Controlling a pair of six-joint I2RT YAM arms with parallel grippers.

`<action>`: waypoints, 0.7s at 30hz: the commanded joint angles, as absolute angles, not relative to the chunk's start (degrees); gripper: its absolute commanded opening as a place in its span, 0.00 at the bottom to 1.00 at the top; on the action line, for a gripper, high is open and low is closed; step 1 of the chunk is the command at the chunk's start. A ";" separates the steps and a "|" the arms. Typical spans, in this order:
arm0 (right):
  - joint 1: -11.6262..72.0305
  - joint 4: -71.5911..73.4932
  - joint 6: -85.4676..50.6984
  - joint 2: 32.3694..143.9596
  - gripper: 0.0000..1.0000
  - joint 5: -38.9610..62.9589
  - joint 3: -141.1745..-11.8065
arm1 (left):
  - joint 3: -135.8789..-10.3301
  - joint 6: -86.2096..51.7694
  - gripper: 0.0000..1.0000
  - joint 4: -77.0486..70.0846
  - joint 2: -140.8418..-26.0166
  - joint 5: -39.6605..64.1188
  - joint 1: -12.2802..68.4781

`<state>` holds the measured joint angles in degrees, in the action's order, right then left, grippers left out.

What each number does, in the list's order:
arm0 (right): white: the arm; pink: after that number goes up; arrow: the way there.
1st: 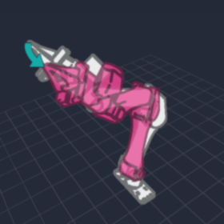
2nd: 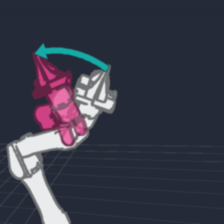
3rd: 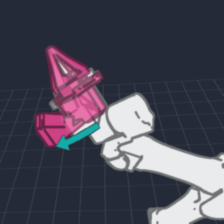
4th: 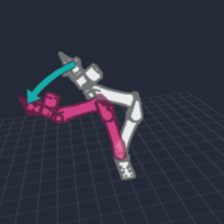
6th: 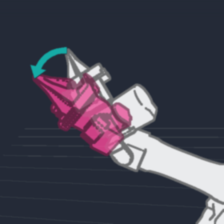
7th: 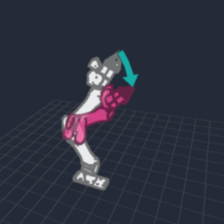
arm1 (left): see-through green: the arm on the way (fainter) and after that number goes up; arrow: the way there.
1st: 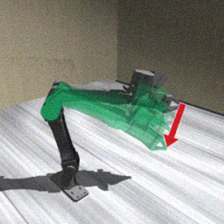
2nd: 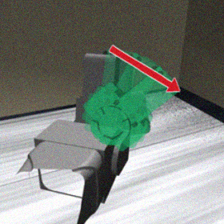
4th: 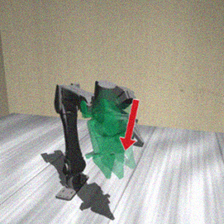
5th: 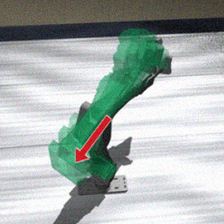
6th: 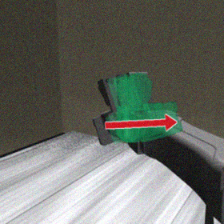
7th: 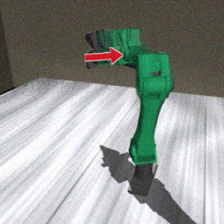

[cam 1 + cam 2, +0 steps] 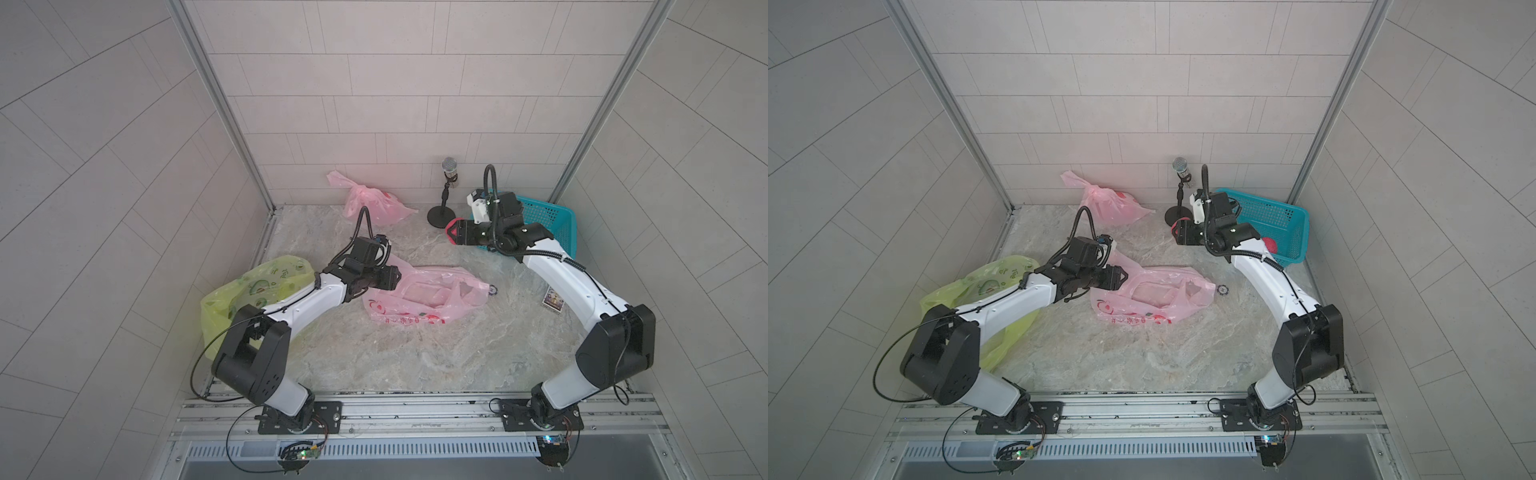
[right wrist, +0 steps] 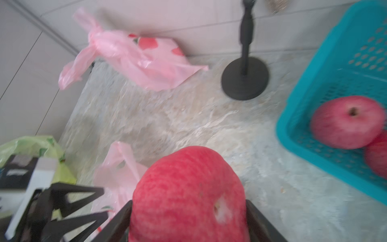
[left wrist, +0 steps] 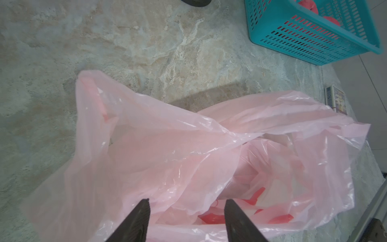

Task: Untie the knot of a plastic bag & take out the apple
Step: Place the apple in the basket.

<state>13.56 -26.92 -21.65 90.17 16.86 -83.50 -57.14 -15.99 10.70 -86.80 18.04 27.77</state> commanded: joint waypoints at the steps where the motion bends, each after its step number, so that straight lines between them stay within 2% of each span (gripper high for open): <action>1: 8.98 -24.42 -22.74 93.01 0.70 11.86 -85.95 | -59.93 -14.55 0.63 13.91 -83.25 19.05 27.60; 11: -2.62 -20.14 -20.69 103.29 0.71 3.01 -92.46 | -60.20 -14.25 0.65 15.80 -75.76 17.85 27.44; 21: -10.69 -15.88 -21.17 111.77 0.72 2.64 -96.47 | -61.67 -11.76 0.66 19.16 -75.35 18.00 26.09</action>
